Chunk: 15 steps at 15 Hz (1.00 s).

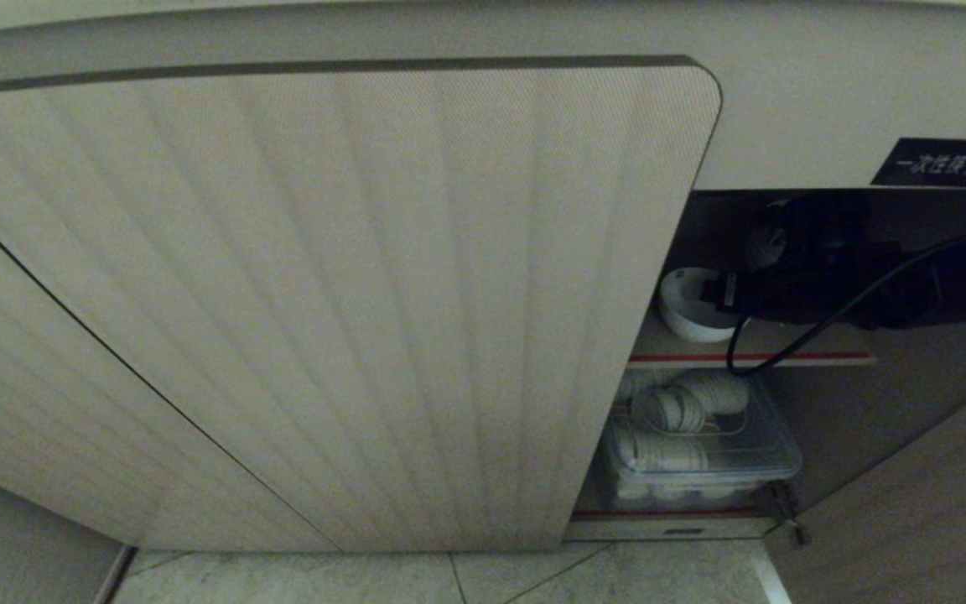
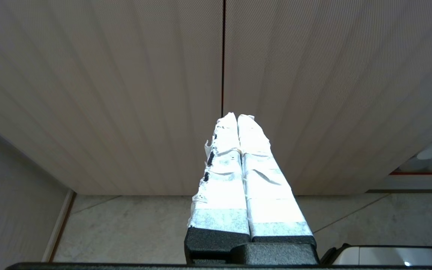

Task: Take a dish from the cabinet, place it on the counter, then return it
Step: Take the bowl from the cabinet

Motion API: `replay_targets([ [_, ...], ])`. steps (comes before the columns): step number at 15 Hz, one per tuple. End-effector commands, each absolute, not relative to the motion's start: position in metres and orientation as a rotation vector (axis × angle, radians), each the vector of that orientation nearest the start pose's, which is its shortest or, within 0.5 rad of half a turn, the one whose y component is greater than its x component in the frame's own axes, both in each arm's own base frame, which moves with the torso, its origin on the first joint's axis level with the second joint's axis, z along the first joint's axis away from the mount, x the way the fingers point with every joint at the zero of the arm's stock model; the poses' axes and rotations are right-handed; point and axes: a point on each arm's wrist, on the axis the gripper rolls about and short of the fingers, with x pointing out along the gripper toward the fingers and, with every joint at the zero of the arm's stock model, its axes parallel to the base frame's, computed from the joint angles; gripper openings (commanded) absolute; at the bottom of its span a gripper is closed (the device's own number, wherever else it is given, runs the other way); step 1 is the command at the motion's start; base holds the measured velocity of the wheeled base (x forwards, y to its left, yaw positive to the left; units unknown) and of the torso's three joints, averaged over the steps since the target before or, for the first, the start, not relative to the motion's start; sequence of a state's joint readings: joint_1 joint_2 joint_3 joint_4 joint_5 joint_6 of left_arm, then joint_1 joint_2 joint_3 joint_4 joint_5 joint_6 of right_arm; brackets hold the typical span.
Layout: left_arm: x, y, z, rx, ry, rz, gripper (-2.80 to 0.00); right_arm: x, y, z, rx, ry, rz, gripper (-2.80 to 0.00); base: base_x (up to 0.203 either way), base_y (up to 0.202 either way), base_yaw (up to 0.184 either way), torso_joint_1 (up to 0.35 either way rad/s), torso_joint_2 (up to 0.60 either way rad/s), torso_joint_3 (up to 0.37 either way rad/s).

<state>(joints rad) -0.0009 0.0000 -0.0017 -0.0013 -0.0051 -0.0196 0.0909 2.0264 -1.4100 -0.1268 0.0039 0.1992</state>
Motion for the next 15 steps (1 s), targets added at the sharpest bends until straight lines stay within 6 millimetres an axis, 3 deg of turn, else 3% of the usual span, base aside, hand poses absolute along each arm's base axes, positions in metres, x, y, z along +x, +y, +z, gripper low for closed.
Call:
replay_targets([
  [1, -0.0229, -0.0001, 0.0761, -0.02, -0.003, -0.007, -2.8, 0.4086, 0.0378, 0.1787, 0.174, 0.503, 0.045, 0.0, 0.0, 0.0, 0.0, 0.0, 0.0, 0.0],
  [15, -0.0229, -0.0001, 0.0761, -0.02, -0.003, -0.008, -2.8, 0.4153, 0.0475, 0.1795, 0.168, 0.488, 0.068, 0.0, 0.0, 0.0, 0.0, 0.0, 0.0, 0.0],
])
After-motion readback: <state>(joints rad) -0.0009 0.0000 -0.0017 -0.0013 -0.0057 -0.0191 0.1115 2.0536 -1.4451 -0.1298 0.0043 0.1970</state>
